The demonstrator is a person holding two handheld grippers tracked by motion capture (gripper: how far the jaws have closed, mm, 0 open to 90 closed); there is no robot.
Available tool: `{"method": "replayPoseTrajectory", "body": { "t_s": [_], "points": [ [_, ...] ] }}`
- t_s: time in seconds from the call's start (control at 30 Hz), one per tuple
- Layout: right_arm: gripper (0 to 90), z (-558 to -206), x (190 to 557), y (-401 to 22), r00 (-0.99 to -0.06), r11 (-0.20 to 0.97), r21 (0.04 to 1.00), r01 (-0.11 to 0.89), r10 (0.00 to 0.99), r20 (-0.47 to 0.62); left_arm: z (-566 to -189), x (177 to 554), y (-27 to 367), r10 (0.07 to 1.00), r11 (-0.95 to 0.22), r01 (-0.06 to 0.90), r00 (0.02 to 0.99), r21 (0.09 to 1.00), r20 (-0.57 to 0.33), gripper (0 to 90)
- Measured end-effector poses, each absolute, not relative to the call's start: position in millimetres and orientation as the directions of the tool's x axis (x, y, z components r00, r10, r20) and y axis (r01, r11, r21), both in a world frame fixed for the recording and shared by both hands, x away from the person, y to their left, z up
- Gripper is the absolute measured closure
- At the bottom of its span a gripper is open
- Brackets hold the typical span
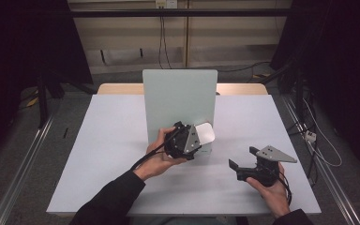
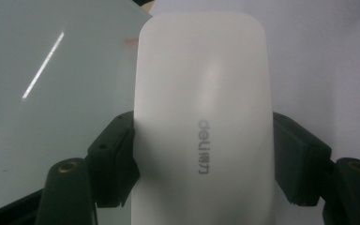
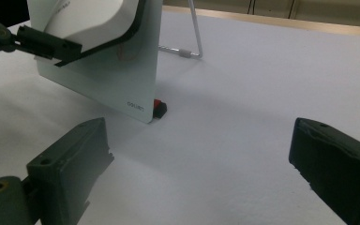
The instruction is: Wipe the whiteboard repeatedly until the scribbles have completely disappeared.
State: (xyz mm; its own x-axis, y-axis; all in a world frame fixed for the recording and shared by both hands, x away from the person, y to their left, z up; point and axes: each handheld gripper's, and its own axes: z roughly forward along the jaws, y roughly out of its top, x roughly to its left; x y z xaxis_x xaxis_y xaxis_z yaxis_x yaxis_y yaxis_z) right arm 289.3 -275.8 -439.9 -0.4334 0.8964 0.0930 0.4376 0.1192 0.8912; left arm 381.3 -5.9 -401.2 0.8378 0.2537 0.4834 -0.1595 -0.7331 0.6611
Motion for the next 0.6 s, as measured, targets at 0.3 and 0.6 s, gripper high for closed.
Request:
{"method": "replayPoseTrajectory", "body": {
  "t_s": [0.3, 0.6],
  "points": [
    [4.9, -439.9, 289.6, -276.0, -0.434, 0.118, 0.891, 0.439, 0.896, 0.095, -387.3, 388.0, -3.5, 0.270, -0.719, -0.156, 0.835, 0.677, 0.479, 31.1],
    [4.9, -440.0, 289.5, -276.3, -0.435, 0.117, 0.892, 0.437, 0.895, 0.096, -353.6, 402.3, 13.5, 0.357, -0.675, -0.152, 0.789, 0.722, 0.500, 31.1]
  ]
}}
